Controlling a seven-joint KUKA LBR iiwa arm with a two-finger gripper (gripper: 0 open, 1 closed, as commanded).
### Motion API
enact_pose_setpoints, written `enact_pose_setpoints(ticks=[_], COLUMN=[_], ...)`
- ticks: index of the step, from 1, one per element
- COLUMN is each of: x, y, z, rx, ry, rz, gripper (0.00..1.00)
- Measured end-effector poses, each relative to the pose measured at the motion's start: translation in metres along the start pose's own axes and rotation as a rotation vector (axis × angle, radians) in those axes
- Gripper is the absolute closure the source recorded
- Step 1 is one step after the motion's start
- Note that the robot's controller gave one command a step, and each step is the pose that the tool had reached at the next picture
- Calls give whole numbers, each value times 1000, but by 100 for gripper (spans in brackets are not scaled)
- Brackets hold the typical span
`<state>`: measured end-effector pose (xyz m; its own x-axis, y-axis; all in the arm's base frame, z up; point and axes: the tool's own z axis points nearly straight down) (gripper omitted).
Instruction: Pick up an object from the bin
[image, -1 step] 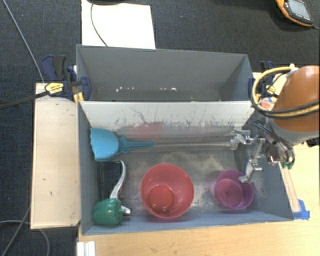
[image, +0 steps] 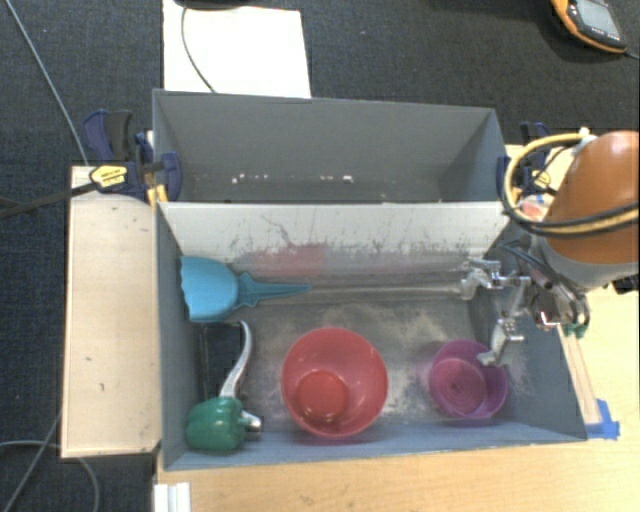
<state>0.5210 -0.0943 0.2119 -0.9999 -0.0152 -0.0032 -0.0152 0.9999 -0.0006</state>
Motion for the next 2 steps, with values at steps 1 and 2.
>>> enact_pose_setpoints(ticks=[1,2], x=[29,15], y=[10,-8], z=[68,77], rx=[-2,3], ry=[2,-18], rz=[45,53], gripper=[0,0])
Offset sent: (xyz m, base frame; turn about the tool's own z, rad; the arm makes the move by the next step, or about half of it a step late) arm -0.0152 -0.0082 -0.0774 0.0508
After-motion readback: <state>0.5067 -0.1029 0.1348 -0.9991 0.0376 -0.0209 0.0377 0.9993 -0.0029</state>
